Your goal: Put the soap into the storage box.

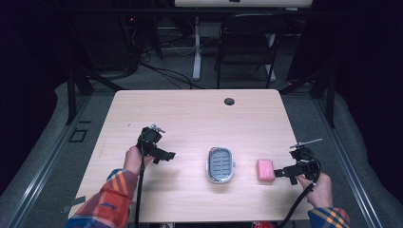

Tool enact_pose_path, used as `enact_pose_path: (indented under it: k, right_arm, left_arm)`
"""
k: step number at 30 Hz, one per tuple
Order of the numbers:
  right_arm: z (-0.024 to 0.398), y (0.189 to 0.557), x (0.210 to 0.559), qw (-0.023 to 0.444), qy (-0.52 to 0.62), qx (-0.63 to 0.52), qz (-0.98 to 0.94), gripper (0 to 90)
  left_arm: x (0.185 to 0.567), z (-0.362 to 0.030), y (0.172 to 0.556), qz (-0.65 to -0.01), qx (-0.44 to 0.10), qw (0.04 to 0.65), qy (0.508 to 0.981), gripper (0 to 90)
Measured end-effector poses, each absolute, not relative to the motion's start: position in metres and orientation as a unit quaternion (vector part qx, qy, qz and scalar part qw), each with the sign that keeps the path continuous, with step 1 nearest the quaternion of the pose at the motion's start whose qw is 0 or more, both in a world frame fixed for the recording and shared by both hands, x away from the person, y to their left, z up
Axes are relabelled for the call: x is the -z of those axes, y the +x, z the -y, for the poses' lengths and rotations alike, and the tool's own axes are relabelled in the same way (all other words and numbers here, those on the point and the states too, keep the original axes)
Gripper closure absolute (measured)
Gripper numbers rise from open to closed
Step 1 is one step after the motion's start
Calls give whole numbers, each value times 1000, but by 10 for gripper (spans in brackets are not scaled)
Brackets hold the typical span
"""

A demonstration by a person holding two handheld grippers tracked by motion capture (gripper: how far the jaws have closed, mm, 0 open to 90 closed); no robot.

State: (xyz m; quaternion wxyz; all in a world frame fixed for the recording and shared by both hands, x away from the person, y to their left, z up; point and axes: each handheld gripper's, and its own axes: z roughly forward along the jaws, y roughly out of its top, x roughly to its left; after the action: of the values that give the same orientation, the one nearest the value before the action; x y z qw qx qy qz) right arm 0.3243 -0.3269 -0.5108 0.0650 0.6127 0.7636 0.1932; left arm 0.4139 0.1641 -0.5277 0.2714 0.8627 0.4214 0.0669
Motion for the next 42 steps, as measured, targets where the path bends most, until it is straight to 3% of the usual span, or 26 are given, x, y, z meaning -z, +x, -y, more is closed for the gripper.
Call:
enact_pose_path:
  k: [24, 42]
  right_arm:
    - [298, 324, 497, 70, 624, -224, -745, 0]
    - [271, 347, 514, 46, 638, -192, -744, 0]
  left_arm:
    - [528, -162, 415, -421, -64, 271, 863, 0]
    - [529, -161, 415, -421, -63, 270, 864, 0]
